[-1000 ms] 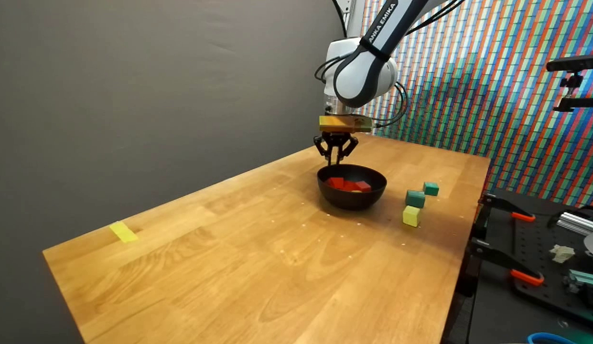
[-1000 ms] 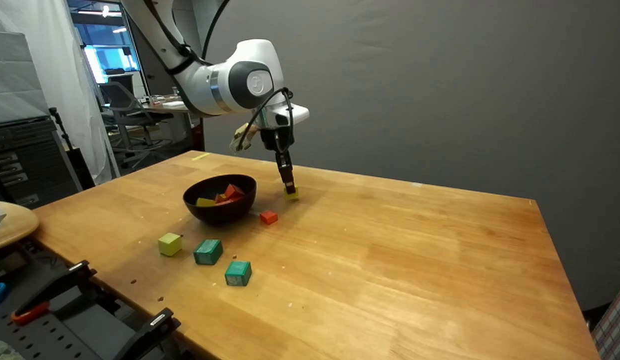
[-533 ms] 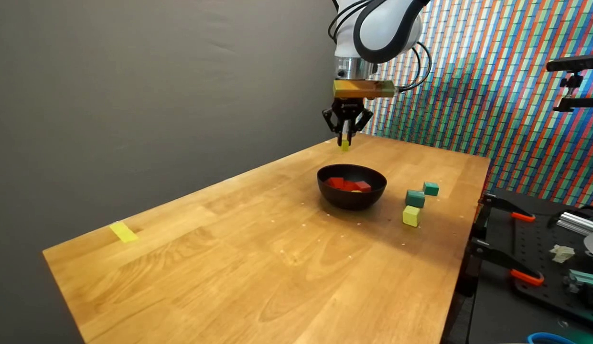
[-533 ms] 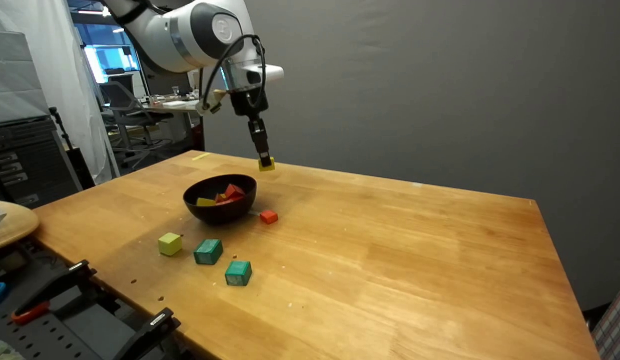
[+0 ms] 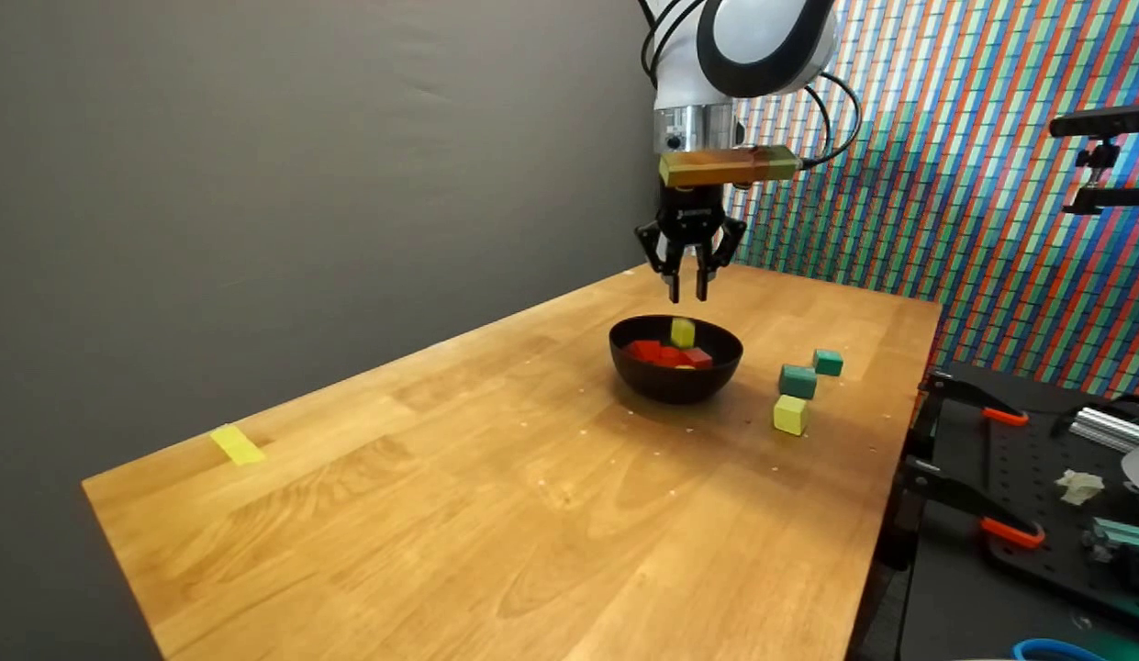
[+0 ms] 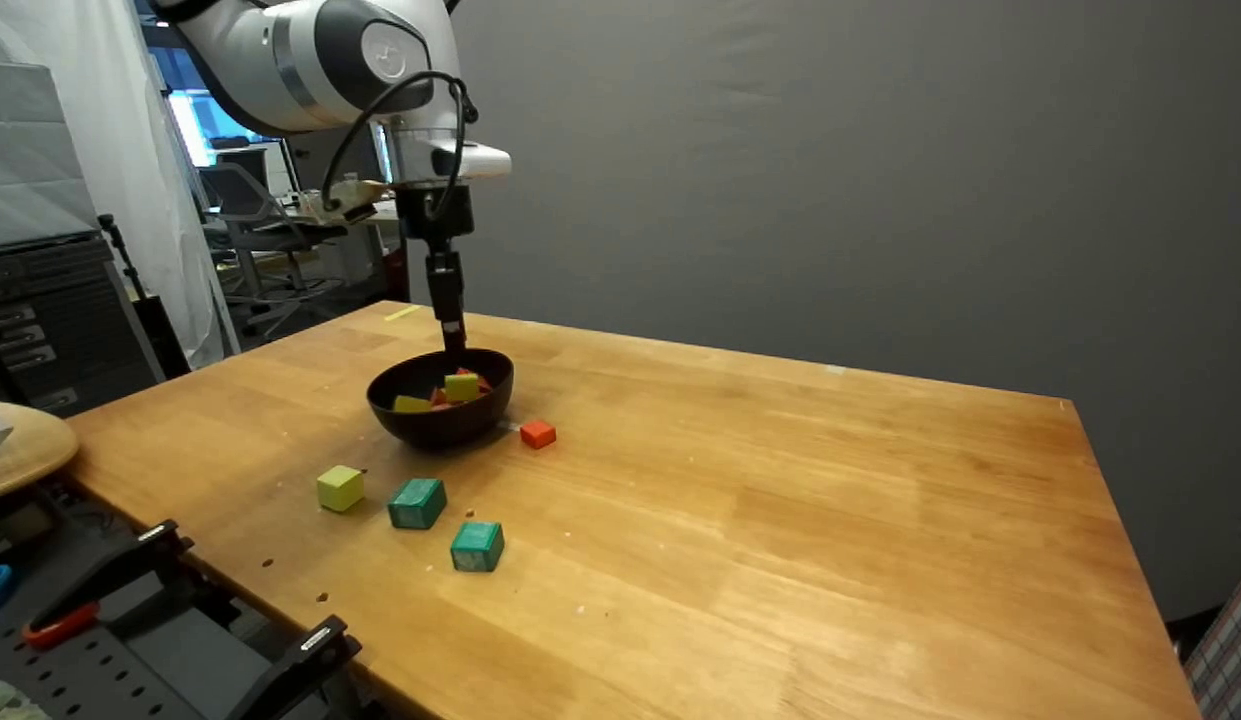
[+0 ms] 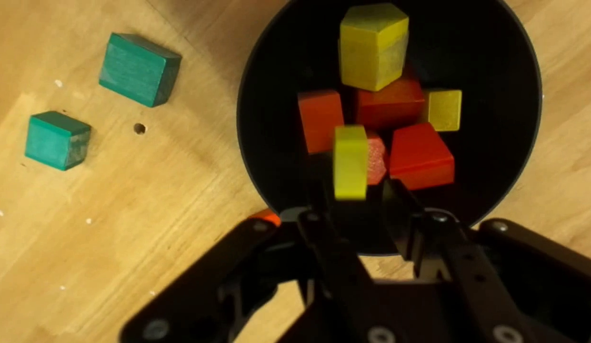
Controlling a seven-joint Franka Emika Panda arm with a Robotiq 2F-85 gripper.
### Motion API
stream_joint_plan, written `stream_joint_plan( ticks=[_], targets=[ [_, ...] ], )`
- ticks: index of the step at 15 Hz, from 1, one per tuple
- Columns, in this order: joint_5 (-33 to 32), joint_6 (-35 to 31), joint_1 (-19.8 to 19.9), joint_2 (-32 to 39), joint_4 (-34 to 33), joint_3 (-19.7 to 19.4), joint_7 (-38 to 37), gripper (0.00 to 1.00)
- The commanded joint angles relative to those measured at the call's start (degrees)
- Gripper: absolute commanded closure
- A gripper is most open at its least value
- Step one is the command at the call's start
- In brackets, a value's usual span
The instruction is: Pick up all the blocks from the table and put them in the black bowl.
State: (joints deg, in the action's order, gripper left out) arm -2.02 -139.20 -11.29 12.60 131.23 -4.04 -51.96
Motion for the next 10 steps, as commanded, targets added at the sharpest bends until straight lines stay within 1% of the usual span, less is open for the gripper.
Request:
stream_joint_plan(
  ticks=[1, 2, 3, 4, 5, 7, 8, 9, 10],
  targets=[
    [-0.9, -5.4, 2.0, -2.0, 3.2, -0.1, -4.5, 0.31],
    [-0.5, -7.1, 2.5, -2.5, 4.0, -0.4, -5.5, 0.21],
    [-1.4, -9.1, 2.8, -3.0, 4.8, -1.4, -8.4, 0.15],
    [-2.1, -10.7, 3.1, -3.4, 5.6, -2.1, -10.5, 0.06],
    [-2.6, -12.4, 3.6, -3.7, 6.4, -3.0, -12.4, 0.01],
    [-4.6, -14.7, 4.4, -3.2, 7.3, -4.8, -16.2, 0.00],
    [-5.6, -16.1, 4.9, -2.5, 7.5, -5.5, -16.7, 0.00],
    [-5.7, -16.0, 5.5, -1.6, 7.2, -5.9, -16.9, 0.00],
    [-3.7, -15.5, 6.7, -0.5, 6.9, -5.5, -15.2, 0.00]
  ],
)
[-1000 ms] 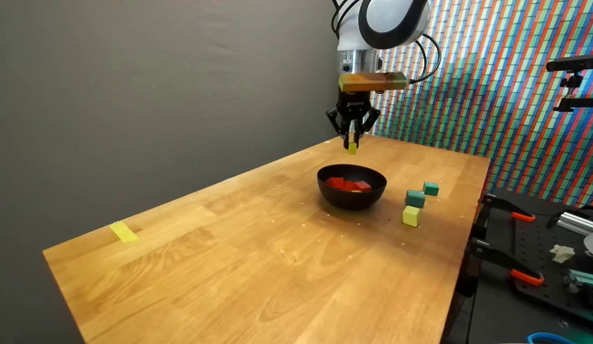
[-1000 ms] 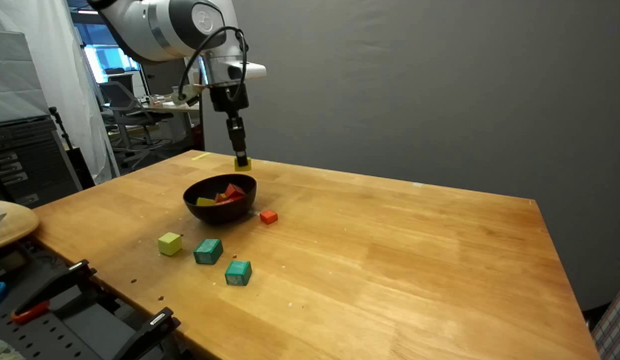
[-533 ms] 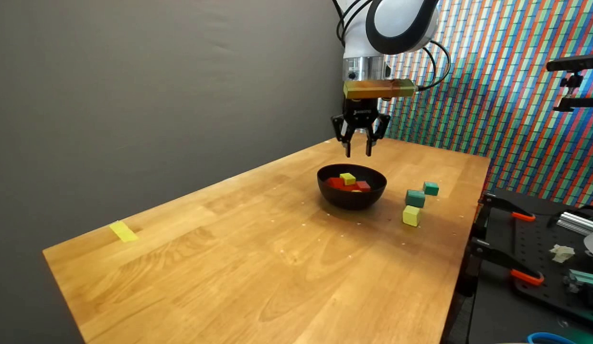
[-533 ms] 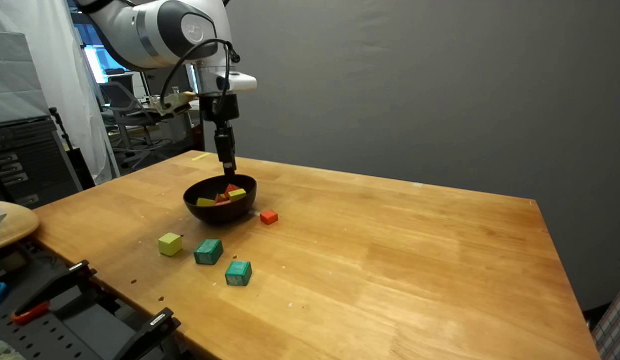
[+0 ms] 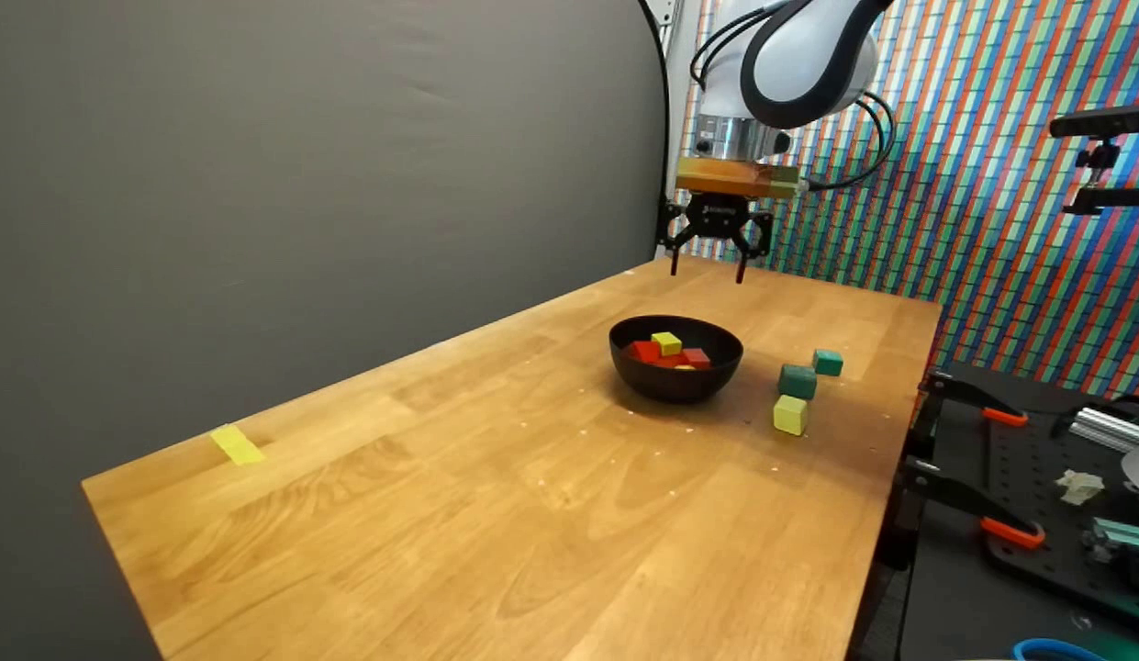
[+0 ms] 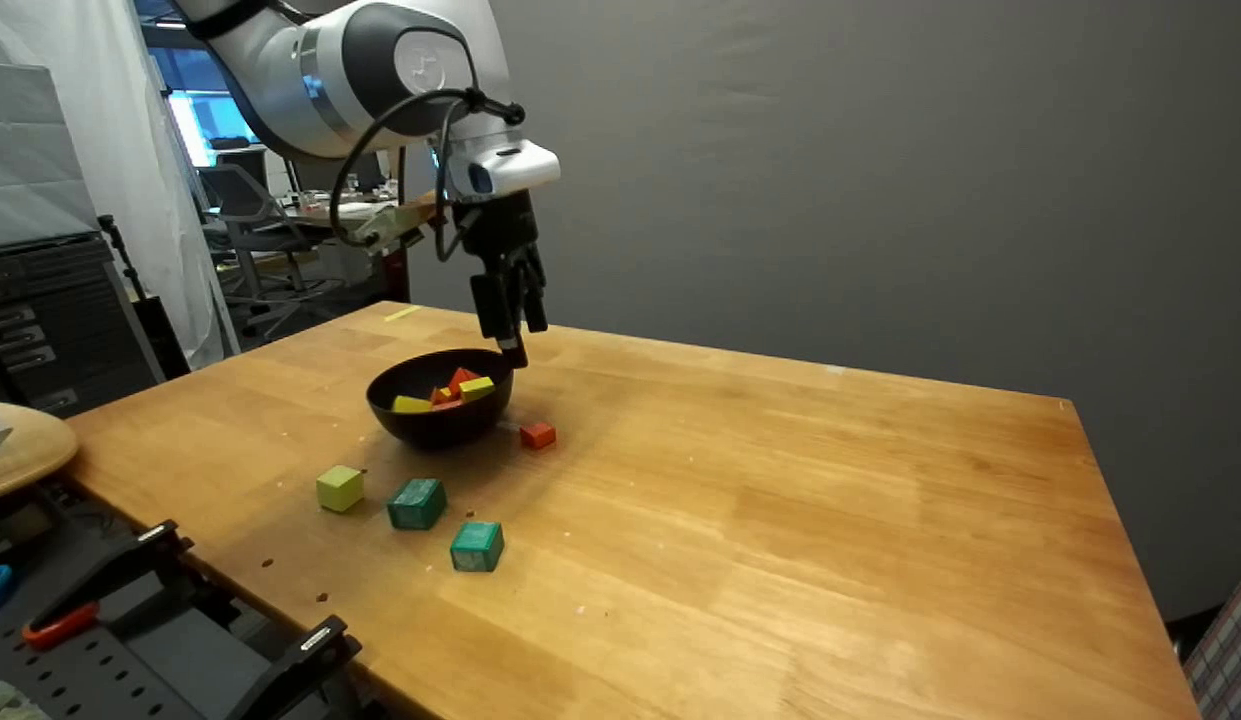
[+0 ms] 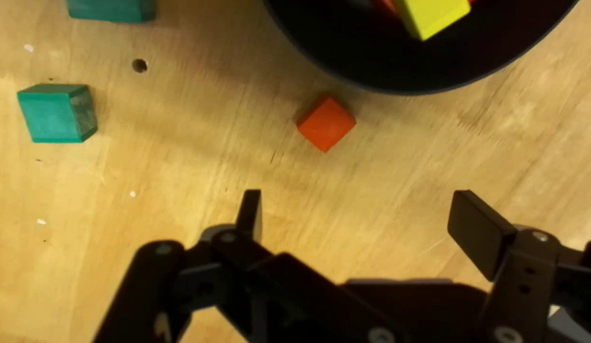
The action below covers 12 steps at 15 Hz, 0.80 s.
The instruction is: Pick up all the blocks from the table and put them in the black bowl.
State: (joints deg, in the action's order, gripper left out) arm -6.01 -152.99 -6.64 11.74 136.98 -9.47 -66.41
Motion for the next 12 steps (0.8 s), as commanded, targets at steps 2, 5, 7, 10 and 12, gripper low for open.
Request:
stream_joint_plan(
  ticks=[2, 5, 7, 10, 12],
  targets=[
    [2.7, -1.9, 3.5, 1.9, 1.0, 0.5, 0.8, 0.00],
    [7.2, -3.4, 5.3, 5.0, 0.1, 2.2, 4.8, 0.00],
    [12.1, -3.4, 6.8, 7.5, -1.6, 4.4, 9.8, 0.00],
    [19.1, -2.3, 8.5, 11.5, -4.8, 7.1, 15.4, 0.03],
    [21.7, -1.8, 8.7, 14.2, -7.0, 7.6, 17.3, 0.14]
  ],
)
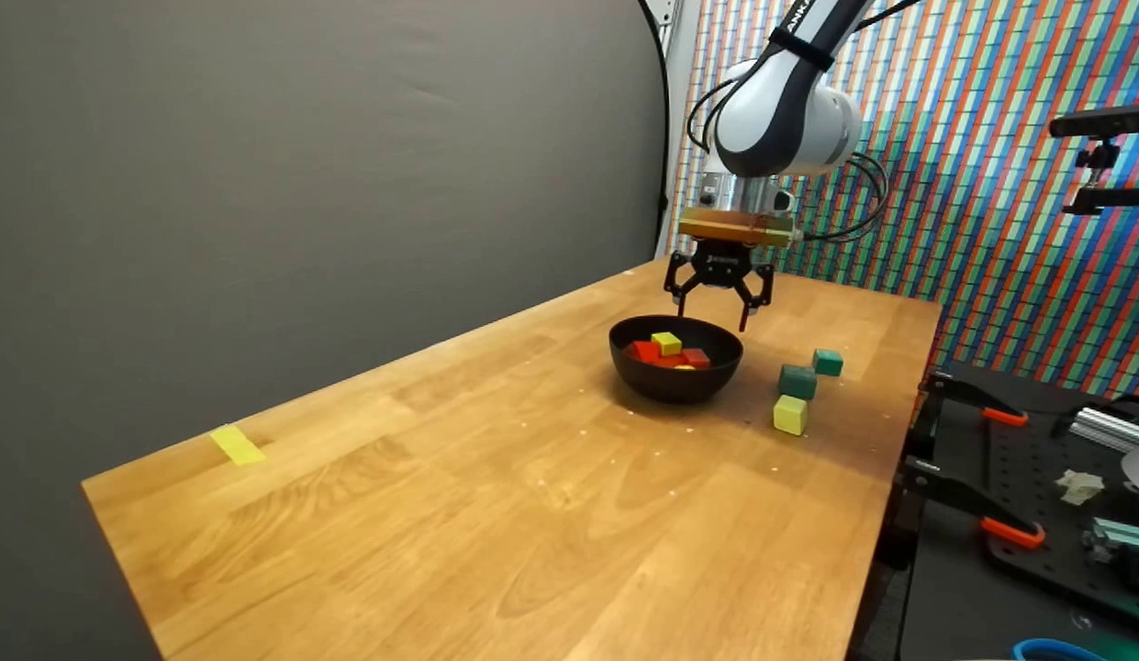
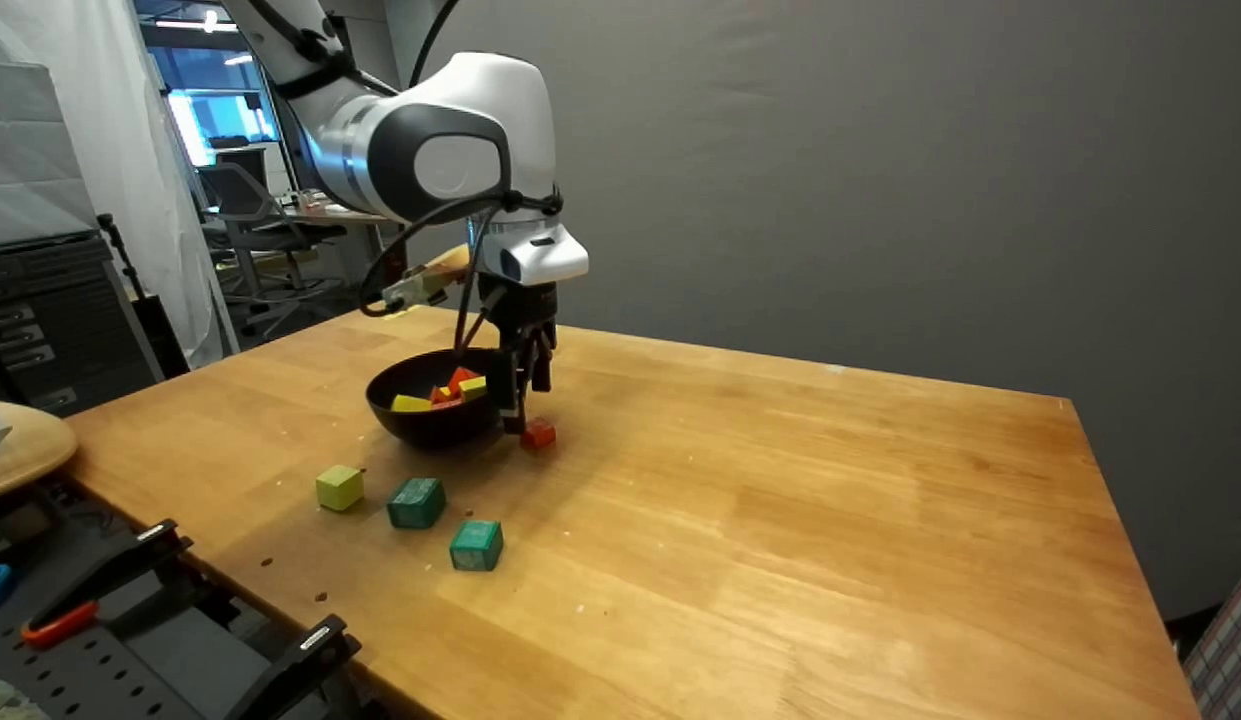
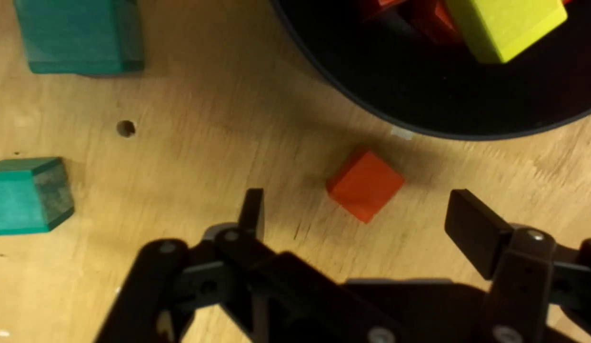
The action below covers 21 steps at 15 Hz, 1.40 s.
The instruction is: Pick up all the blocks from the table and put them in the black bowl.
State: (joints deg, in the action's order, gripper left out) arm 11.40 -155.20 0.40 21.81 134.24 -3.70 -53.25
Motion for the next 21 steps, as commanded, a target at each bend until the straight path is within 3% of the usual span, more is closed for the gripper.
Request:
stream_joint_plan(
  ticks=[1, 3, 8, 12, 16, 21],
  targets=[
    [4.9, 0.4, 1.3, 5.5, -5.4, 1.5, 4.2, 0.19],
    [5.6, 0.4, 0.9, 7.7, -7.1, 1.1, 4.3, 0.47],
    [6.1, 1.5, 0.6, 8.3, -8.5, 0.8, 4.0, 0.80],
    [4.1, 1.0, -1.1, 1.3, -3.9, -1.1, 3.2, 0.77],
    [-1.9, -1.5, -5.4, -9.4, 2.0, -4.9, 0.6, 0.77],
    [0.2, 2.8, -4.8, -17.2, 5.0, 1.1, 6.2, 0.77]
  ],
)
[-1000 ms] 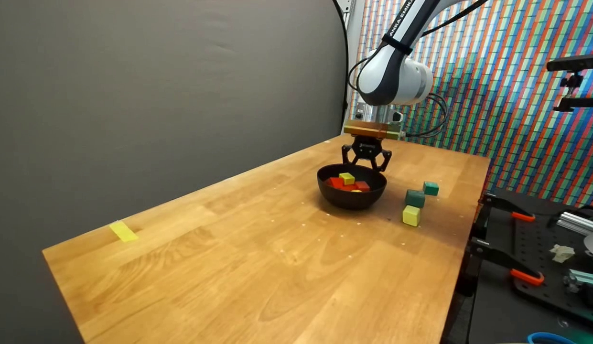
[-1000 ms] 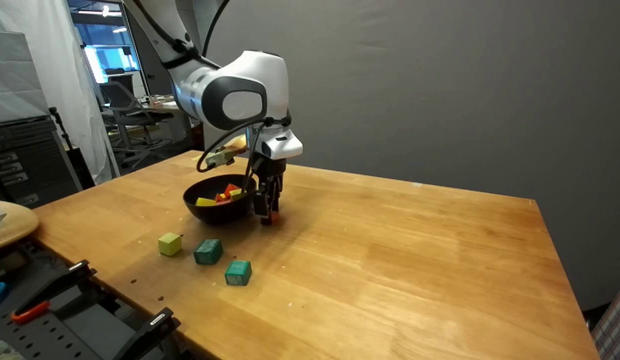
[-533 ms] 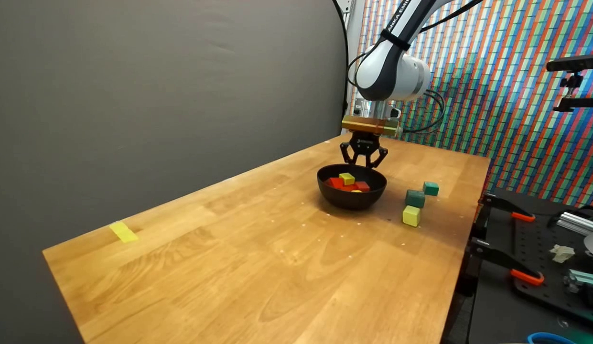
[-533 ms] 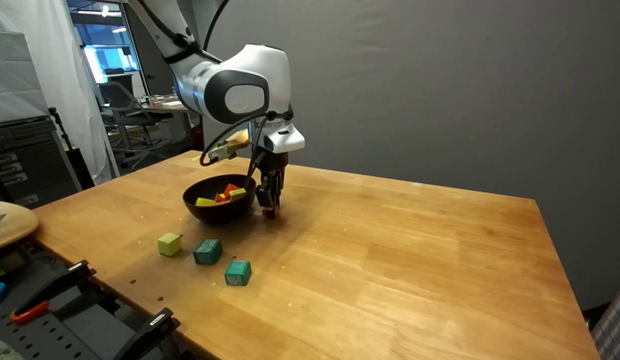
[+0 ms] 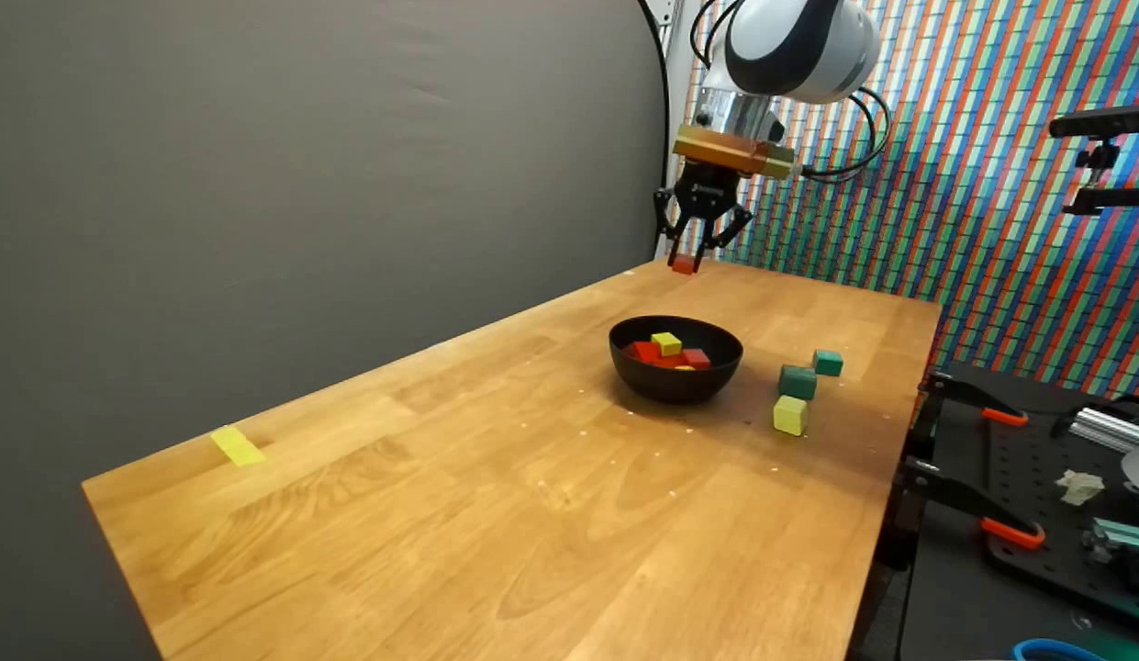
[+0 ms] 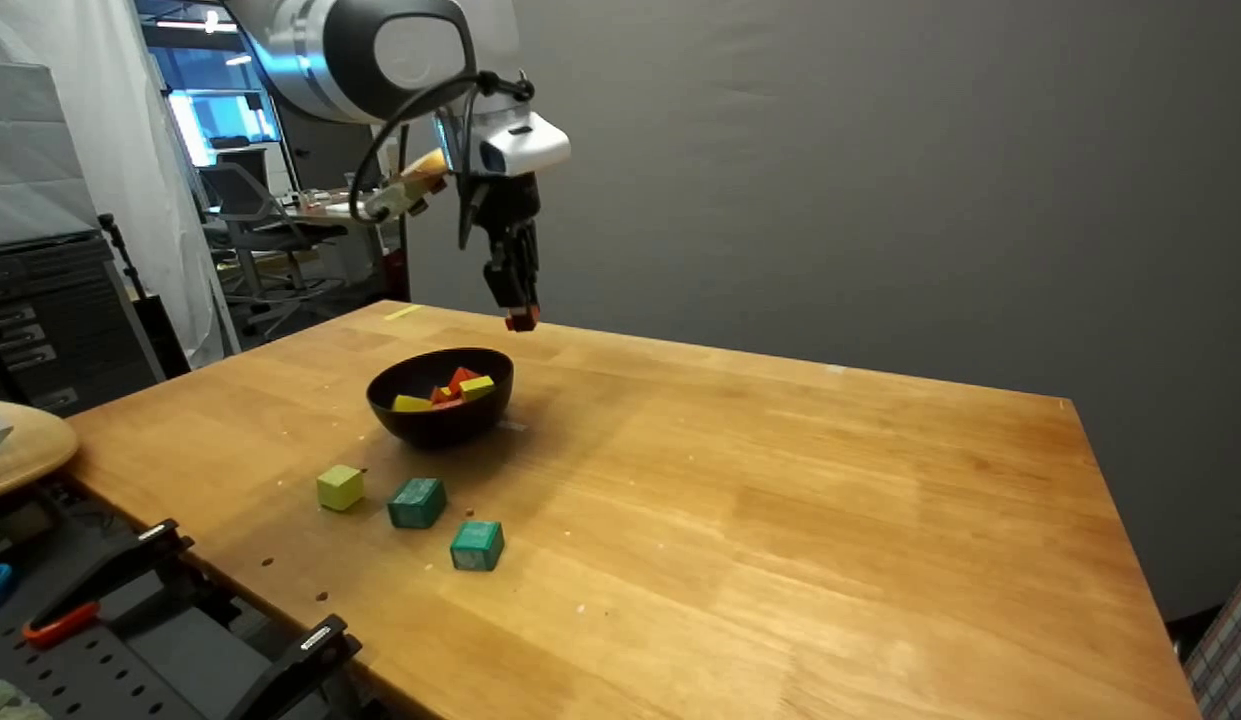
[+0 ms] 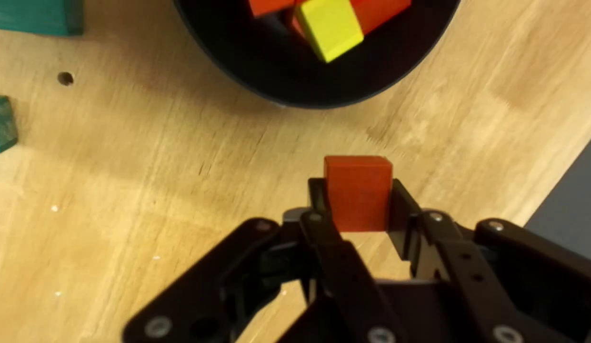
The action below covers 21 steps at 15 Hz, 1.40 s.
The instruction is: Pick up all the blocks from the table and put them in the black bowl.
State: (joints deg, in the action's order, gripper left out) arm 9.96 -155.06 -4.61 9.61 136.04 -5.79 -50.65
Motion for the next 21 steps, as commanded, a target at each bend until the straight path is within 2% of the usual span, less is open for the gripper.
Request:
stream_joint_plan(
  ticks=[1, 3, 5, 6, 7, 8, 9, 10, 11, 12, 14, 18, 21],
  targets=[
    [2.9, 5.0, 0.3, -5.1, 2.9, 4.5, 5.3, 0.77],
    [1.7, 8.8, -0.1, -4.4, 2.6, 6.0, 6.4, 0.77],
    [-7.5, 8.7, -1.1, -3.2, 3.1, 5.7, 3.7, 0.74],
    [-11.8, 8.1, -1.5, -3.2, 3.9, 5.4, 2.6, 0.42],
    [-6.4, 8.1, -0.6, -2.8, 2.9, 6.1, 3.7, 0.67],
    [-9.0, 8.1, -0.8, -2.6, 3.3, 6.1, 3.2, 0.62],
    [-10.0, 8.1, -0.8, -2.4, 3.6, 6.0, 3.2, 0.53],
    [-10.4, 8.1, -0.8, -2.3, 3.7, 6.0, 3.2, 0.20],
    [-15.8, 8.7, -1.5, -3.7, 4.7, 4.9, 0.3, 0.17],
    [-19.3, 12.9, -1.6, -4.9, 5.1, 4.8, 2.6, 0.16],
    [-21.6, 16.2, -1.0, -8.2, 7.7, 5.7, 7.4, 0.02],
    [-28.1, 20.4, -1.0, -15.5, 15.0, 7.3, 12.3, 0.00],
    [-29.1, 18.2, 0.3, -21.8, 22.9, 8.1, 20.9, 0.00]
  ],
)
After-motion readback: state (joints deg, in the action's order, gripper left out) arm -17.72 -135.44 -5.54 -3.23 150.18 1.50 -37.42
